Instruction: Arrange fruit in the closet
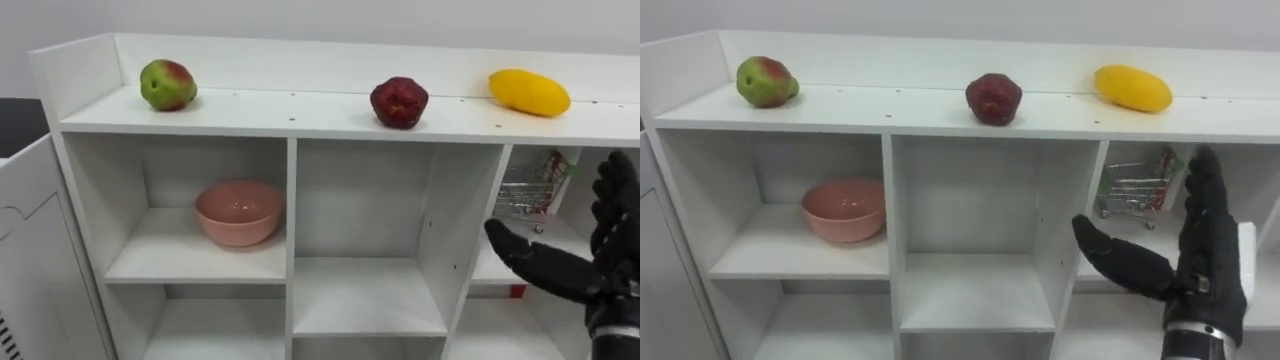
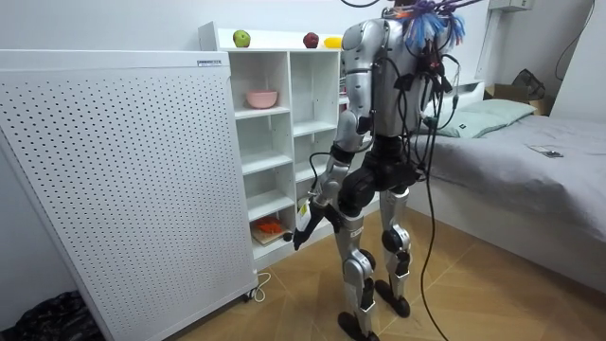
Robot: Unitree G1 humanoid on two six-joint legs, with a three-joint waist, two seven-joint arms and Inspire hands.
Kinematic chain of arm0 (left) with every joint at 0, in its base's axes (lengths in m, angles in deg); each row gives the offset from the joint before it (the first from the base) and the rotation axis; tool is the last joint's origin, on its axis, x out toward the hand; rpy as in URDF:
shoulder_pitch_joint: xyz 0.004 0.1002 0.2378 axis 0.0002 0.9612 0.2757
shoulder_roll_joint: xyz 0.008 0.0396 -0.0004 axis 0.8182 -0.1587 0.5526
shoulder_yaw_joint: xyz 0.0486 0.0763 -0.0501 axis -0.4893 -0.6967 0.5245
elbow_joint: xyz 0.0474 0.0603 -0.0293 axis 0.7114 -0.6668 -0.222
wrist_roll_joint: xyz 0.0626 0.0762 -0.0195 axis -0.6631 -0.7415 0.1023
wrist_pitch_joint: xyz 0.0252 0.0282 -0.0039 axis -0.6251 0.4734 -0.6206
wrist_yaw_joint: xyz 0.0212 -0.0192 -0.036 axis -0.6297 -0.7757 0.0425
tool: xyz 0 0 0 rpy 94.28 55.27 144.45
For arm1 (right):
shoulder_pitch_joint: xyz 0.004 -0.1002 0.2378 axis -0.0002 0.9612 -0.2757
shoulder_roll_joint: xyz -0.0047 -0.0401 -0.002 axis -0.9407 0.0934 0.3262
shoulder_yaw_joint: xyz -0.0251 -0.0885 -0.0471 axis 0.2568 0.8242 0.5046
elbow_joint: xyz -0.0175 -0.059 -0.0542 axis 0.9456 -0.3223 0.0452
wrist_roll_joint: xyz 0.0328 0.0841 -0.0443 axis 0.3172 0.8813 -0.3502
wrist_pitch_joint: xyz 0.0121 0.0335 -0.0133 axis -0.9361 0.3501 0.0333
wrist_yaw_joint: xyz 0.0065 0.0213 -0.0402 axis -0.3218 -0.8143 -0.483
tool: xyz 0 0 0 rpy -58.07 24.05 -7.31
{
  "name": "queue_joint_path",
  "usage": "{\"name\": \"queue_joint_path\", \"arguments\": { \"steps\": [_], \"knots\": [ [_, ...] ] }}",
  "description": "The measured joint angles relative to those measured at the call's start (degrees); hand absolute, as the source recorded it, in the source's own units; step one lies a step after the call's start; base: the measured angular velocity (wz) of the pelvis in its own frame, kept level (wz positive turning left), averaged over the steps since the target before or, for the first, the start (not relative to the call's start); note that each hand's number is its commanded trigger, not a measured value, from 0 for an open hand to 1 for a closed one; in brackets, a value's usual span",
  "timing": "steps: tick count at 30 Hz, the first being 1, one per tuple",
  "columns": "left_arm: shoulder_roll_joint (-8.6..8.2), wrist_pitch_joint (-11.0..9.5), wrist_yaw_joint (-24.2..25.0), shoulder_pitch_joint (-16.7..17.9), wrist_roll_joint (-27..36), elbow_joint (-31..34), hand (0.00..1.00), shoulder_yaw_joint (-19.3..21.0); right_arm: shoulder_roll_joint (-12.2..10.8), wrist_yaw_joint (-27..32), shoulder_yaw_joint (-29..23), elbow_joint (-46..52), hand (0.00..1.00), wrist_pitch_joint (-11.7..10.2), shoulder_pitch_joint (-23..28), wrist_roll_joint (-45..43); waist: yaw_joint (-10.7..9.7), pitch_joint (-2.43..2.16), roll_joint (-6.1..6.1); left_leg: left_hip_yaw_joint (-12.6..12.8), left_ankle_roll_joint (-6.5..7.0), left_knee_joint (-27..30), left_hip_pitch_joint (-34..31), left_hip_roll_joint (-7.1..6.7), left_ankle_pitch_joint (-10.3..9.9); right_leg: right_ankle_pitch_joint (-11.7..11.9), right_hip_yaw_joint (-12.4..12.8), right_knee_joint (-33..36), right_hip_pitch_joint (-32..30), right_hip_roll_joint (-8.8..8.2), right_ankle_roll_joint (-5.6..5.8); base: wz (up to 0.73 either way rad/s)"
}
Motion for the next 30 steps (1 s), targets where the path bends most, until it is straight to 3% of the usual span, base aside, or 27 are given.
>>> {"name": "queue_joint_path", "arguments": {
  "steps": [6,15,20,25,30],
  "knots": [
    [0.30,0.0,0.0,-0.6,0.0,-0.4,0.00,0.0,0.2,0.3,0.3,0.1,0.00,-0.1,-4.4,-2.8,1.3,0.04,-0.65,-0.7,-0.02,0.0,-0.1,0.04,0.1,0.0,-0.4,-0.2,0.0,0.04,0.00,0.05],
    [1.09,0.0,1.7,-0.4,-0.8,0.5,0.00,0.0,0.7,0.2,0.3,1.3,0.00,-0.2,-10.3,-2.5,1.6,-0.08,-1.31,-2.2,0.00,0.0,-0.4,-0.02,0.1,0.0,-1.3,-0.2,0.3,-0.05,0.01,0.09],
    [1.28,0.0,1.7,-0.5,-1.0,0.4,0.00,-0.1,3.3,-0.5,0.3,1.0,0.00,-0.2,-13.0,-0.9,2.7,0.02,-1.46,-2.6,0.03,0.2,-0.4,-0.08,0.1,0.0,-1.7,-0.1,0.5,-0.12,0.01,0.02],
    [1.25,0.6,1.9,-0.6,-2.0,0.2,0.00,-0.1,4.5,-2.6,0.6,-3.0,0.00,0.4,-20.9,-0.1,3.5,0.55,-1.72,-2.7,-0.03,1.0,-1.1,-0.06,0.1,0.0,-1.8,-0.1,0.3,-0.11,0.01,0.00],
    [1.33,1.8,2.9,-0.4,-1.9,0.5,0.00,-0.2,7.3,-3.9,2.7,-3.7,0.00,1.1,-21.3,0.3,4.7,0.56,-1.82,-2.8,-0.05,1.0,-1.3,-0.07,0.1,0.0,-2.0,-0.1,0.3,-0.12,0.01,0.01]
  ]
}}
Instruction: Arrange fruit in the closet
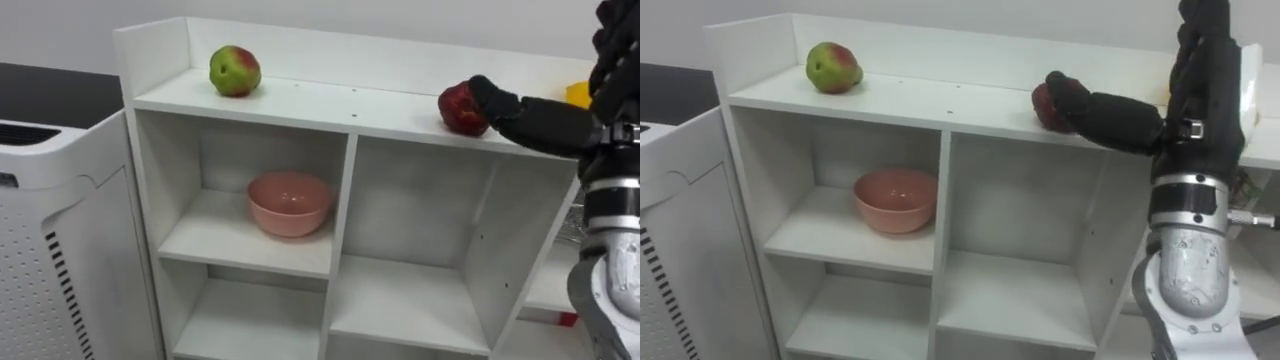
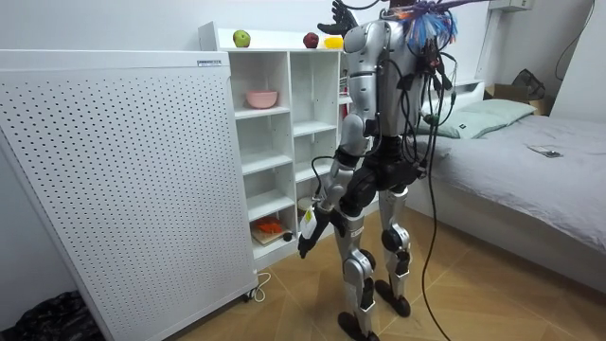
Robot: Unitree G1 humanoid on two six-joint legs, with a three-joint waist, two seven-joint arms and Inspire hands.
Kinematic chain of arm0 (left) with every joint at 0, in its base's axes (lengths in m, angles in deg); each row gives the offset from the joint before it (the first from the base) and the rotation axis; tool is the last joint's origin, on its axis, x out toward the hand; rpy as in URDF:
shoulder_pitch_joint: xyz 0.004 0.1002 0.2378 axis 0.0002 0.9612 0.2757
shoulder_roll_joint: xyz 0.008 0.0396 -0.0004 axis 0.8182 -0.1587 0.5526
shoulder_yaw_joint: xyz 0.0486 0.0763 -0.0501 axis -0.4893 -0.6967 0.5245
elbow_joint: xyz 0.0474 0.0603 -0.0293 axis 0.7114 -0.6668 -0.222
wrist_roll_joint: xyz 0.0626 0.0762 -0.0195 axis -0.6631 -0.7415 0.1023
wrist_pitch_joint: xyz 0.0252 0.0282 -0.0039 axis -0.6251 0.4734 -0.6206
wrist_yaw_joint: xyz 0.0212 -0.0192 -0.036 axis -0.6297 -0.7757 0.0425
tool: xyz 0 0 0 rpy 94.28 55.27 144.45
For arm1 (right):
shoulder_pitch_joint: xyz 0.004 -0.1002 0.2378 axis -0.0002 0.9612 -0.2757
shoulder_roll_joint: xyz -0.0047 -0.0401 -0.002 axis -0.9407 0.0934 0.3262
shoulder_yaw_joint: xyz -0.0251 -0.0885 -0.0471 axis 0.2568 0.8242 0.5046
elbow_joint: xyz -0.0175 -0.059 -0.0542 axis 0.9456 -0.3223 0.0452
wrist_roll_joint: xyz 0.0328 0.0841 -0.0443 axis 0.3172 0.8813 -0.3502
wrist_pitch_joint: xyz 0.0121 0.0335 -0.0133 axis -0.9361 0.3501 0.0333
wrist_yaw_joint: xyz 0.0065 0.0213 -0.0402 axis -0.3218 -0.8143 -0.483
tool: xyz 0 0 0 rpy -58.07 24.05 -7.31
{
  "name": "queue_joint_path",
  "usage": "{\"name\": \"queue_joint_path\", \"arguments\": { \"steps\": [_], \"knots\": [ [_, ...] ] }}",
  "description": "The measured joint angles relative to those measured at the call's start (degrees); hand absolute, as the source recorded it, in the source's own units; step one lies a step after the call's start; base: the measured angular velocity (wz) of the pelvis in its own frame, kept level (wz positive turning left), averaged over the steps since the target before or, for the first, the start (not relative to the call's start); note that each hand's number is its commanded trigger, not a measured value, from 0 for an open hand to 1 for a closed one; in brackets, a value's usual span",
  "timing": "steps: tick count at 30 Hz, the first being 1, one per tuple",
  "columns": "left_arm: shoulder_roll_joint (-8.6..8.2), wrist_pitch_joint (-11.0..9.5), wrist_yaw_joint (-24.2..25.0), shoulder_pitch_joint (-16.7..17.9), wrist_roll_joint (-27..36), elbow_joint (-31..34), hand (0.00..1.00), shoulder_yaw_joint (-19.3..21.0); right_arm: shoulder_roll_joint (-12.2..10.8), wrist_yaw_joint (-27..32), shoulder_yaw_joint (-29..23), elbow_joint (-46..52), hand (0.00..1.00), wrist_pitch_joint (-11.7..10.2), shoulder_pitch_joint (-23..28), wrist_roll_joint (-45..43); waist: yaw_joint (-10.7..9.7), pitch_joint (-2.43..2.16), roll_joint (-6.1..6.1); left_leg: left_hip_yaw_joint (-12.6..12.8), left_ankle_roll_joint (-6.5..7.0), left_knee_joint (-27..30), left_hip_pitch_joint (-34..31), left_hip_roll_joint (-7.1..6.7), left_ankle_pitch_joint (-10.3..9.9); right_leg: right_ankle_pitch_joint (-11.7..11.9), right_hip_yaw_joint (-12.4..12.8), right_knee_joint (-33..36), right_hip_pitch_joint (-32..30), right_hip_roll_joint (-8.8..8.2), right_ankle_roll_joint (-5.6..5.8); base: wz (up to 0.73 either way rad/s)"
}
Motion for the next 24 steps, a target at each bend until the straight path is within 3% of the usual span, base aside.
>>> {"name": "queue_joint_path", "arguments": {
  "steps": [6,11,18,24],
  "knots": [
    [0.21,0.0,1.2,-0.3,-0.1,0.6,0.00,0.0,0.0,-2.3,1.3,-2.7,0.00,1.8,0.0,2.0,0.3,-0.10,-0.14,0.0,0.00,0.1,0.1,0.00,0.0,0.0,0.0,0.0,0.0,0.00,0.00,0.00],
    [0.45,0.0,2.4,-0.4,-0.1,1.3,0.00,0.0,0.0,-3.6,1.5,-3.5,0.00,1.8,0.0,2.1,0.5,-0.14,-0.20,0.0,0.00,0.1,0.1,0.00,0.0,0.0,-0.1,0.0,0.0,-0.02,0.00,0.00],
    [1.52,0.0,3.8,-0.3,-0.1,1.3,0.00,0.2,1.5,-5.3,1.6,-4.2,0.00,2.4,0.0,4.7,1.0,-0.79,-1.22,-0.6,-0.03,0.2,0.0,0.02,0.0,0.0,-1.5,0.0,0.2,-0.12,0.00,0.03],
    [1.91,0.1,3.8,-0.4,-0.1,1.3,0.00,0.2,1.6,-6.1,2.2,-4.3,0.00,2.5,0.0,5.1,1.3,-0.40,-1.40,-0.7,-0.03,0.2,0.3,0.00,0.0,0.0,-1.5,-0.1,0.5,-0.14,0.00,0.00]
  ]
}}
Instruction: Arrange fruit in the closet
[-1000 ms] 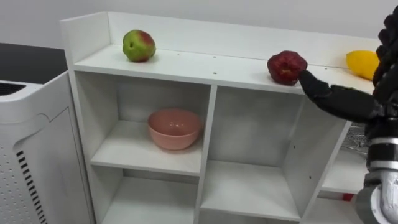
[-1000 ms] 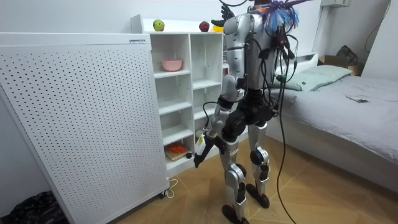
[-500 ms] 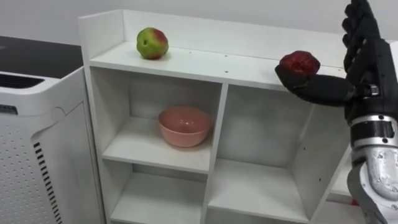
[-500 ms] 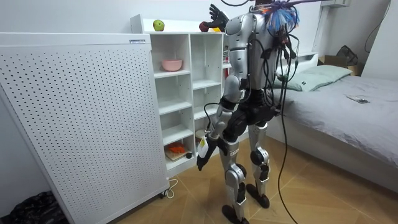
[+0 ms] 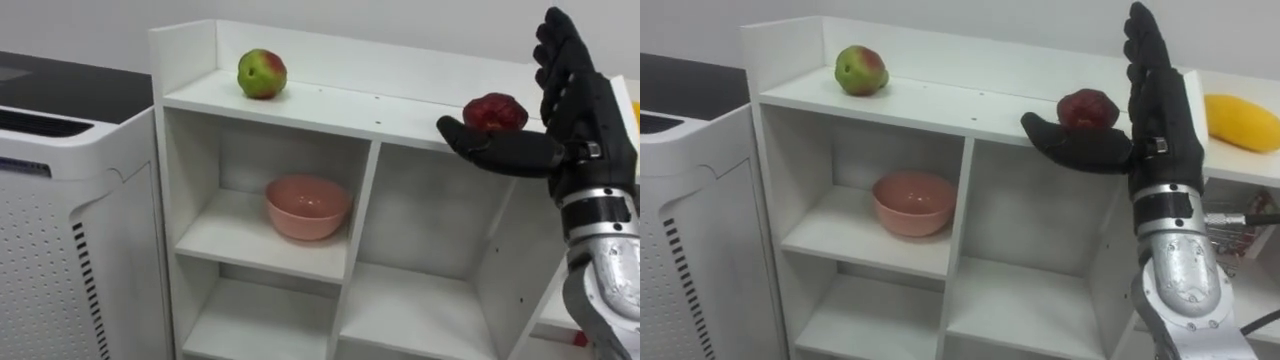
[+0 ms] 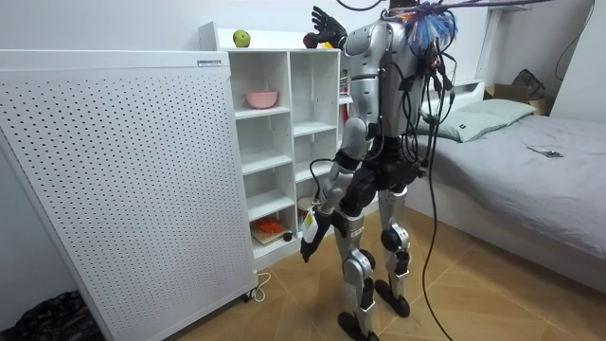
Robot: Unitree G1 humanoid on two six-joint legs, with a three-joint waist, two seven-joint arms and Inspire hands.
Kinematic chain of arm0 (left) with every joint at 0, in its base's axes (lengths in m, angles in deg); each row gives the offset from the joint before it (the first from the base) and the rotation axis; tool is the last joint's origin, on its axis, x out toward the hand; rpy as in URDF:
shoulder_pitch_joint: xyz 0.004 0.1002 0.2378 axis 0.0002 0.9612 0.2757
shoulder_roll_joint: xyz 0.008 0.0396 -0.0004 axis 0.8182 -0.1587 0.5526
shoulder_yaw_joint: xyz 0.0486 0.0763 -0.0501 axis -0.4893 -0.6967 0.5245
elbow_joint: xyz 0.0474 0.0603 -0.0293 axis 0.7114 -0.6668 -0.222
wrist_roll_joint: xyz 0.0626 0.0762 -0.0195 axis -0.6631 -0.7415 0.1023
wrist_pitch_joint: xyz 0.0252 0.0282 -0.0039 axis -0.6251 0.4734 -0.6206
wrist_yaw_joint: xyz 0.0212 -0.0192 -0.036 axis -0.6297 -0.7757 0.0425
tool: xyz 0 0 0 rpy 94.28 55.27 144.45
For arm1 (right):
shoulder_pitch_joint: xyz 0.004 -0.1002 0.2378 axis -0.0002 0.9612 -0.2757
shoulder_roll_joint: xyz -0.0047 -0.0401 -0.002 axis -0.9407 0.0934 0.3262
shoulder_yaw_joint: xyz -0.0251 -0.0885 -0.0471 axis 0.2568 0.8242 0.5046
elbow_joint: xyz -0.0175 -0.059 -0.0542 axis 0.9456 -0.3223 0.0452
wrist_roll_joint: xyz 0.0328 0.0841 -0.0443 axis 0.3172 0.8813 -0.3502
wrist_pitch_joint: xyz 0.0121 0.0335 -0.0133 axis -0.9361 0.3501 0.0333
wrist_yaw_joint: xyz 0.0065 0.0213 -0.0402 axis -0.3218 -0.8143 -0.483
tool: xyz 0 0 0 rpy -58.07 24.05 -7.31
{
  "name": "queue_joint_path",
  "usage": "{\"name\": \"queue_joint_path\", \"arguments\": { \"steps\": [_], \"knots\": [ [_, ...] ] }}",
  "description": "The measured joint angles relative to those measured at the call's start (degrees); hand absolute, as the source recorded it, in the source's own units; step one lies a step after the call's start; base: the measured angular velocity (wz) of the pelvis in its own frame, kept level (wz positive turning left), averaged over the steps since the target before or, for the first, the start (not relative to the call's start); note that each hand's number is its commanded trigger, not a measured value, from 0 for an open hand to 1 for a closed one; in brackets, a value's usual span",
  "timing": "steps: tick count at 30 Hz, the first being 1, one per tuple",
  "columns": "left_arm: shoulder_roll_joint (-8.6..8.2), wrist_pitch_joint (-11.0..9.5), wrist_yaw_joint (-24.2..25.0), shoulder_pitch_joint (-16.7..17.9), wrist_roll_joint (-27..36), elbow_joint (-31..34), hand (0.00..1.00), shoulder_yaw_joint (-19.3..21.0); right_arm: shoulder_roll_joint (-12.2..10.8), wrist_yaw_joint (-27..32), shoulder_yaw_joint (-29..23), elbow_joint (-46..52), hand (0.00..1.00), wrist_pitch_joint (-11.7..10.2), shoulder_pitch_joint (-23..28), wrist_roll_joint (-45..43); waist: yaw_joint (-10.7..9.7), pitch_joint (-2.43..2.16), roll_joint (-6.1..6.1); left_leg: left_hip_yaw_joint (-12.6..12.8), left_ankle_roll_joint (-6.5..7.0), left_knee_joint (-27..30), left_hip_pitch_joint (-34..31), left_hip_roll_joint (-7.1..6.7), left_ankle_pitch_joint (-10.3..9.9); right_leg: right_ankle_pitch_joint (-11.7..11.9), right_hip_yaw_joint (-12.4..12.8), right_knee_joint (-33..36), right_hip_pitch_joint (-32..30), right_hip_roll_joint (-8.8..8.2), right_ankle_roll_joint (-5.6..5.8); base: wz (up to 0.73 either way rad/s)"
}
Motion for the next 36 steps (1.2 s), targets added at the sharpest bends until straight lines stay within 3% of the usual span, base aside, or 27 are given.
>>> {"name": "queue_joint_path", "arguments": {
  "steps": [6,13,14,16,17,26,32,34,36],
  "knots": [
    [0.08,0.0,0.0,0.0,-0.1,0.5,0.00,0.0,0.1,0.0,0.0,-0.1,0.00,0.0,0.0,0.1,-0.1,0.41,0.59,-0.1,0.00,-0.1,-0.3,-0.01,0.0,0.0,-0.1,0.0,-0.3,0.01,0.00,0.00],
    [0.07,0.2,0.0,-0.3,-1.0,1.5,0.00,-0.1,0.3,-0.4,0.0,-3.2,0.00,0.1,0.0,0.9,-0.5,0.36,0.52,-0.8,0.01,0.1,-0.9,-0.09,0.0,0.0,-1.1,0.0,-0.5,-0.12,0.00,0.07],
    [0.07,0.3,0.0,-0.3,-1.0,1.5,0.00,-0.1,0.3,-0.5,0.0,-3.6,0.14,0.1,0.0,0.8,-0.6,0.36,0.53,-0.8,0.01,0.1,-0.9,-0.10,0.0,0.0,-1.3,0.0,-0.5,-0.15,0.00,0.05],
    [0.07,0.9,0.0,-0.2,-1.0,1.4,0.00,-0.1,0.3,-1.2,0.0,-4.8,0.86,0.4,0.0,0.8,-0.7,0.37,0.53,-0.9,0.01,0.2,-1.0,-0.14,0.0,0.0,-1.4,0.0,-0.5,-0.21,0.00,0.00],
    [0.07,1.0,0.0,-0.1,-0.9,1.4,0.00,-0.2,0.3,-1.2,0.0,-4.8,1.00,0.4,0.0,0.9,-0.8,0.38,0.56,-1.0,0.01,0.3,-1.0,-0.14,0.0,0.0,-1.5,0.0,-0.4,-0.21,0.00,0.04],
    [-0.28,2.2,-0.3,0.4,-0.9,1.5,0.00,-1.6,0.3,-1.6,-0.1,-5.9,1.00,0.5,0.0,0.9,-1.6,0.47,0.81,-1.3,0.00,1.0,-1.5,-0.15,0.0,0.0,-3.0,0.0,-0.2,-0.32,0.00,0.01],
    [-0.27,2.2,-0.3,0.3,-0.9,1.5,0.00,-1.7,0.3,-1.5,-0.1,-5.8,1.00,0.5,0.0,0.9,-1.9,0.12,1.03,-1.5,-0.01,1.1,-1.8,-0.16,0.0,0.0,-3.2,0.0,-0.3,-0.32,0.00,0.00],
    [-0.27,2.2,-0.3,0.3,-0.9,1.5,0.00,-1.7,0.3,-0.8,-0.2,-5.8,1.00,0.5,-0.1,0.9,-1.9,-0.34,1.00,-1.6,-0.01,1.3,-1.8,-0.16,0.0,0.0,-3.2,0.0,-0.3,-0.33,0.00,0.03],
    [-0.24,2.2,-0.4,0.2,-0.7,1.5,0.00,-2.3,0.4,-0.4,-0.2,-5.8,1.00,0.4,-0.5,1.0,-1.9,-0.36,0.99,-1.5,-0.01,1.3,-1.7,-0.16,0.0,0.0,-3.1,0.0,-0.3,-0.36,0.00,0.00]
  ]
}}
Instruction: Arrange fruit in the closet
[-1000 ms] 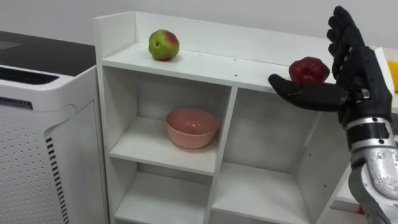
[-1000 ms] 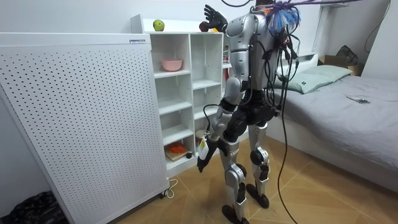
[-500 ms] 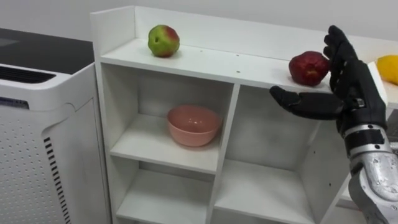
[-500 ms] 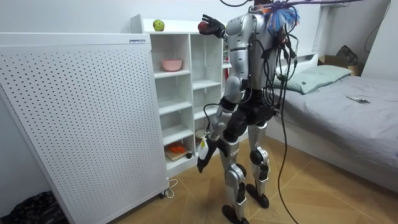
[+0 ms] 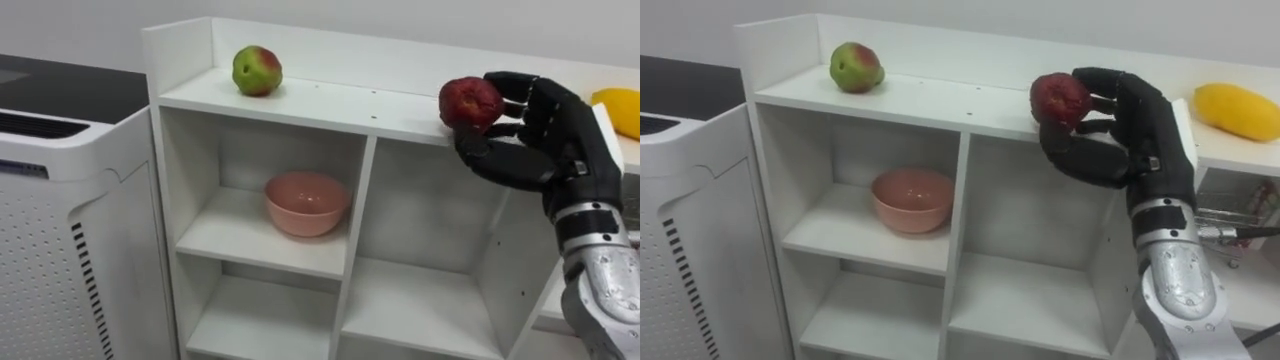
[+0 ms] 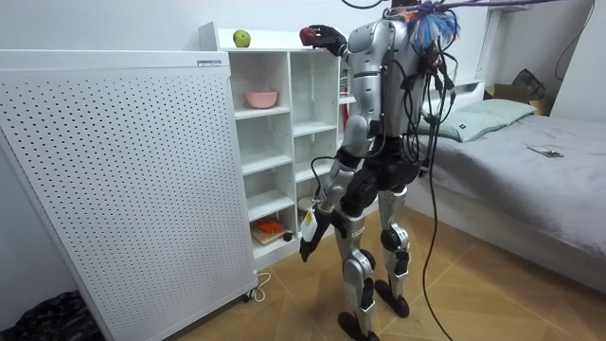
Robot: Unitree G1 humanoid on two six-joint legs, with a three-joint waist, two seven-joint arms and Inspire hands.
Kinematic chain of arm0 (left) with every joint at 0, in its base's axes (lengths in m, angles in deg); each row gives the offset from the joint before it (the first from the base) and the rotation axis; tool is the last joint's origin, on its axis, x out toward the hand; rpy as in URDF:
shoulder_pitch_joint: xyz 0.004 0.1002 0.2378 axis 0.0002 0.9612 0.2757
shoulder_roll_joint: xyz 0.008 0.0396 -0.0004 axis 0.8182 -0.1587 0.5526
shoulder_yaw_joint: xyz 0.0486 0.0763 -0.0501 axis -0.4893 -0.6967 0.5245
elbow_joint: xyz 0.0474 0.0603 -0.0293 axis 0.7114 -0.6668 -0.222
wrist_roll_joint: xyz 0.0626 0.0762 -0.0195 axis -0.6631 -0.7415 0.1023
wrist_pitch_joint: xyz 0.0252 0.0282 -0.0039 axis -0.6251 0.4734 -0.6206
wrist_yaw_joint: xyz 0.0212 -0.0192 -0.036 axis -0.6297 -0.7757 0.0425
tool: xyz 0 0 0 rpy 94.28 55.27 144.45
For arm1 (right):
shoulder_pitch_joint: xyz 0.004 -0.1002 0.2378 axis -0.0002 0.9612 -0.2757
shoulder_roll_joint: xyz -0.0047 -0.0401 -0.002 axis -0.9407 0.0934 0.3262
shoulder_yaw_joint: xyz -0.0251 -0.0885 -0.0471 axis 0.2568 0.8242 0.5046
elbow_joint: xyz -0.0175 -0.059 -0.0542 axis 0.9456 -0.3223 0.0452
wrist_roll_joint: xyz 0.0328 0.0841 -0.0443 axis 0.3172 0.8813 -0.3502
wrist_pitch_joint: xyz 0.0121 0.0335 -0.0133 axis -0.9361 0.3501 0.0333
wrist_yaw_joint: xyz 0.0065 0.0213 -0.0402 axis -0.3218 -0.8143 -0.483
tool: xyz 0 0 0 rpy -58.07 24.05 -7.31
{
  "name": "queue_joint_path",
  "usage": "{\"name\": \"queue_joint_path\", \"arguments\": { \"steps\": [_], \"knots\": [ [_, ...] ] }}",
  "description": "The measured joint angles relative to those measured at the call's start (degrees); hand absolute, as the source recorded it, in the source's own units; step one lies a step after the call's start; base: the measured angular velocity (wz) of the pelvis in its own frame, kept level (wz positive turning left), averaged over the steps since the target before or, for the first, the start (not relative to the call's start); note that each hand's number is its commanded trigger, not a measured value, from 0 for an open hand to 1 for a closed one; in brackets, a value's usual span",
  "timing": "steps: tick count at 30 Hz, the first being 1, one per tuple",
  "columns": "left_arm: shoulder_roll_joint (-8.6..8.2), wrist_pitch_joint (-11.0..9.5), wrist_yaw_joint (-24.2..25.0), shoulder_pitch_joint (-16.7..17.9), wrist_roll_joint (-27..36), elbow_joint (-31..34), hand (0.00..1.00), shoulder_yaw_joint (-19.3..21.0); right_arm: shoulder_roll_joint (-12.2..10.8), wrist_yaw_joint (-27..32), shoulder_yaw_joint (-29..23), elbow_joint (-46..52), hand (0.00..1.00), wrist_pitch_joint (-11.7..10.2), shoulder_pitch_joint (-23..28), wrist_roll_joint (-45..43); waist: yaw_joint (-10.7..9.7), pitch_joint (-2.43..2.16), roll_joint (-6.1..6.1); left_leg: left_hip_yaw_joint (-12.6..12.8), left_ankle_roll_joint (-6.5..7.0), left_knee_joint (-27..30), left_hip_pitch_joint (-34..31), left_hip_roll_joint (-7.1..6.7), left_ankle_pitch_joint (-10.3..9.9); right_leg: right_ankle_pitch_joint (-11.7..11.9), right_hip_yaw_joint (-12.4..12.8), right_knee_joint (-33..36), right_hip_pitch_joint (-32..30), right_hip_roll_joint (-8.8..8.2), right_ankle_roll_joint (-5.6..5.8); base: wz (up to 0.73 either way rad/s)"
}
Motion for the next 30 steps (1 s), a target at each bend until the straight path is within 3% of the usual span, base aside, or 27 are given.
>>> {"name": "queue_joint_path", "arguments": {
  "steps": [8,10,20,24,26,30],
  "knots": [
    [0.27,-0.1,-0.3,-0.2,0.9,0.0,0.00,-2.2,0.0,-0.9,2.6,2.5,1.00,0.2,0.9,-0.2,0.0,0.26,0.08,0.8,0.01,-0.1,0.1,0.03,0.0,0.0,1.6,0.1,-0.3,0.04,0.00,-0.06],
    [0.34,-0.1,-0.1,-0.4,0.8,0.0,0.00,-2.2,0.0,-2.5,3.0,6.4,1.00,1.1,1.2,0.2,0.0,0.27,0.10,1.1,0.01,-0.5,-0.4,0.03,0.0,0.0,1.6,0.1,-1.1,0.05,-0.01,-0.10],
    [0.37,-1.4,-0.1,-1.0,0.8,-0.1,0.00,-2.3,-1.2,-6.7,4.5,21.0,1.00,0.9,3.5,0.4,0.1,0.45,-0.14,1.5,0.01,-0.9,-0.1,0.08,0.0,0.0,1.8,0.1,-1.2,0.15,0.00,-0.01],
    [0.35,-1.2,-0.7,-0.9,0.9,-0.1,0.00,-2.5,-1.3,-9.8,4.7,24.1,1.00,1.0,6.6,4.1,0.2,0.69,0.23,1.5,0.01,-1.0,-0.1,0.13,0.0,0.0,2.5,0.0,-1.2,0.26,0.00,-0.01],
    [0.27,-1.2,-1.3,-0.9,0.9,-0.1,0.00,-2.6,-2.5,-10.5,4.7,24.3,1.00,1.1,7.6,5.1,0.2,0.75,0.47,1.7,0.02,-1.0,-0.1,0.14,0.0,0.0,3.4,0.0,-1.3,0.35,0.00,-0.06],
    [0.16,-1.3,-2.8,-1.2,0.9,-0.3,0.00,-2.9,-3.6,-11.3,4.7,24.3,1.00,1.4,9.3,5.2,0.0,0.39,1.81,2.0,0.01,-0.9,0.0,0.14,0.0,0.0,3.7,0.0,-1.3,0.37,-0.01,-0.02]
  ]
}}
